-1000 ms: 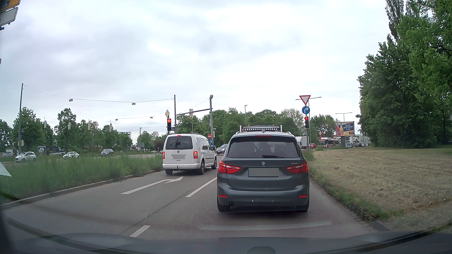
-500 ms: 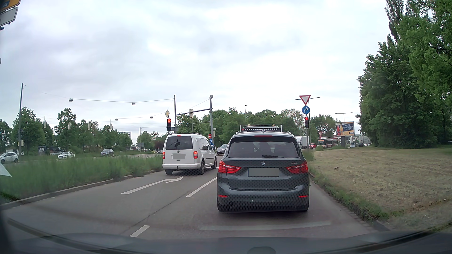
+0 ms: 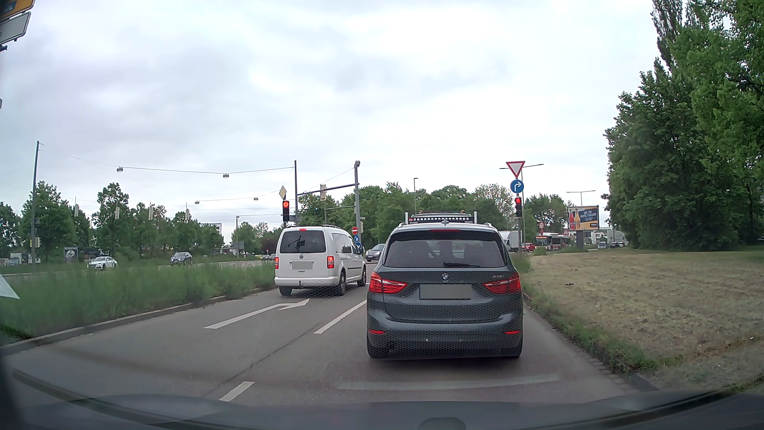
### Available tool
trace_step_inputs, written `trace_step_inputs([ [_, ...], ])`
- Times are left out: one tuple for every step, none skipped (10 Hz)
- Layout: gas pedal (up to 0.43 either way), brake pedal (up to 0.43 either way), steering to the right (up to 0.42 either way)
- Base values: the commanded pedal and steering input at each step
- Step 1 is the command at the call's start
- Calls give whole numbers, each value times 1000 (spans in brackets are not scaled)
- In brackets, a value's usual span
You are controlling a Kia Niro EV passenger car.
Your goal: Follow the waypoints while adhering to traffic rules and regulations
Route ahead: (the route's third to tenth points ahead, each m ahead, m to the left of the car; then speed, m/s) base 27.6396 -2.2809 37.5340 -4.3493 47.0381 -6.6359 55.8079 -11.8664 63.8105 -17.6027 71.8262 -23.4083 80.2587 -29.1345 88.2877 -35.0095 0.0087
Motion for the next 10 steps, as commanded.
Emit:
trace_step_inputs([
  [0, 226, 22],
  [0, 226, 22],
  [0, 226, 22],
  [0, 226, 22],
  [0, 226, 22],
  [0, 226, 22],
  [0, 226, 22],
  [0, 226, 22],
  [0, 226, 22],
  [0, 226, 22],
])
